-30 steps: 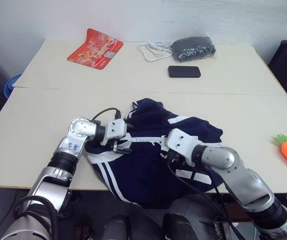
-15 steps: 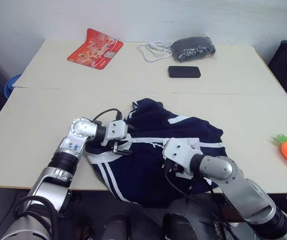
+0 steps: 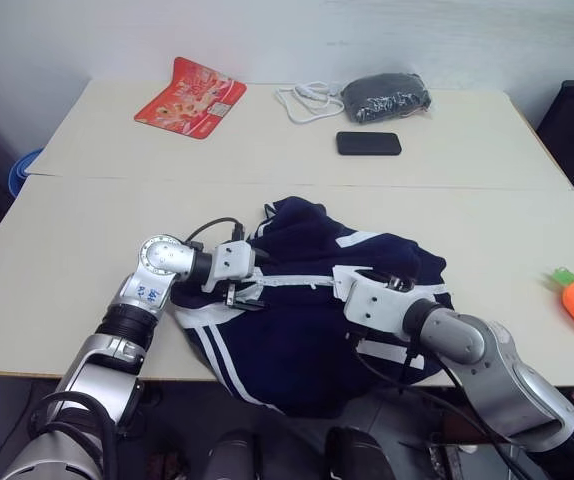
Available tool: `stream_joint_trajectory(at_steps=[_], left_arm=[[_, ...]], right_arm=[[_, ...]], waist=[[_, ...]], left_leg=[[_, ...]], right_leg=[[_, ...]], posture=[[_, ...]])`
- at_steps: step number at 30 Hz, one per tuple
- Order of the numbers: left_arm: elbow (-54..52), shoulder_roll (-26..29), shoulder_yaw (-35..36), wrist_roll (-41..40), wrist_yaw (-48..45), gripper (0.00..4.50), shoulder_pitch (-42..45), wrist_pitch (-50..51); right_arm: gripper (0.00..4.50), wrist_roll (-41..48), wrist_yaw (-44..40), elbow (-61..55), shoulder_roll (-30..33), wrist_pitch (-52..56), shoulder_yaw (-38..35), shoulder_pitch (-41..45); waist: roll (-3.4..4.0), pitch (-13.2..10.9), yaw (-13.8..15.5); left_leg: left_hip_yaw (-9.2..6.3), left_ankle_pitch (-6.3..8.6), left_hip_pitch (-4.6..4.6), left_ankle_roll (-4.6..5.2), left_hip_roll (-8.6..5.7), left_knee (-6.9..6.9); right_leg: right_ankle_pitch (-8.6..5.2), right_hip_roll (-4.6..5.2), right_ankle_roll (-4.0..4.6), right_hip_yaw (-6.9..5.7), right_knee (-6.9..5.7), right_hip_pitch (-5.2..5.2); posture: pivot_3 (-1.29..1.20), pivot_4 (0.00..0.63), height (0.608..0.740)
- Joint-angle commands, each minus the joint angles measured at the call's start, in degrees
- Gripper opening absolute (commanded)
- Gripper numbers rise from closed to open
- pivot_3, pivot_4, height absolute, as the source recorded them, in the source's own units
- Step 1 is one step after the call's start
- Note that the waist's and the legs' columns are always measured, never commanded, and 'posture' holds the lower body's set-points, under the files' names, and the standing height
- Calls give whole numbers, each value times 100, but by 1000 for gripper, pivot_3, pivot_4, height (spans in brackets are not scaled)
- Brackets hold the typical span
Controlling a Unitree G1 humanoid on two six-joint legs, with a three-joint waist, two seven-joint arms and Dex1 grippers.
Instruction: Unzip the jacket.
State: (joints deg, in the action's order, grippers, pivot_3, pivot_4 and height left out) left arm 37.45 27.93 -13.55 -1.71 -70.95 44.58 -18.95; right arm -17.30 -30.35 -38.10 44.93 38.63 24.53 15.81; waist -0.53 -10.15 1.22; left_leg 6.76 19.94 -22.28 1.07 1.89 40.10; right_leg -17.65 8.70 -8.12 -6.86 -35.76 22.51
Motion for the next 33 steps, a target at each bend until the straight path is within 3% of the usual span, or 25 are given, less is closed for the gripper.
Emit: stream_joint_trajectory(at_steps=[1,13,16,20,23,33], left_arm=[[242,-47,-129,205,-6,4500,59,-35],[436,-47,-96,204,33,4500,183,-136],[410,-45,-98,202,37,4500,166,-121],[407,-27,-86,199,40,4500,147,-113],[422,-3,-70,194,37,4500,151,-111],[446,1,-72,214,87,4500,107,-125]], right_arm=[[2645,-189,125,-29,-216,-220,-222,79],[2645,-670,237,1349,-813,-1095,-86,632],[2119,-682,239,1625,-939,-1370,-163,713],[783,-647,119,1488,-948,-1486,-335,609],[56,-618,18,1341,-925,-1473,-428,497],[56,-490,-323,1099,-669,-1286,-1174,149]], waist=[[0,0,3],[0,0,-13],[0,0,-10],[0,0,-12],[0,0,-11],[0,0,-5]], left_leg=[[0,0,0,0,0,0],[0,-1,2,-1,0,1],[0,-2,2,-1,0,1],[0,-2,2,-1,1,1],[-1,-2,2,-1,1,1],[-1,-2,3,-2,1,1]], right_leg=[[0,0,0,-1,0,0],[0,0,0,-1,-2,-2],[0,0,0,-1,-3,-2],[0,0,0,-1,-3,-2],[0,0,0,-1,-3,-2],[0,-1,0,-1,-3,-2]], posture=[[0,150,740],[0,150,740],[0,150,740],[0,150,740],[0,150,740],[0,150,740]])
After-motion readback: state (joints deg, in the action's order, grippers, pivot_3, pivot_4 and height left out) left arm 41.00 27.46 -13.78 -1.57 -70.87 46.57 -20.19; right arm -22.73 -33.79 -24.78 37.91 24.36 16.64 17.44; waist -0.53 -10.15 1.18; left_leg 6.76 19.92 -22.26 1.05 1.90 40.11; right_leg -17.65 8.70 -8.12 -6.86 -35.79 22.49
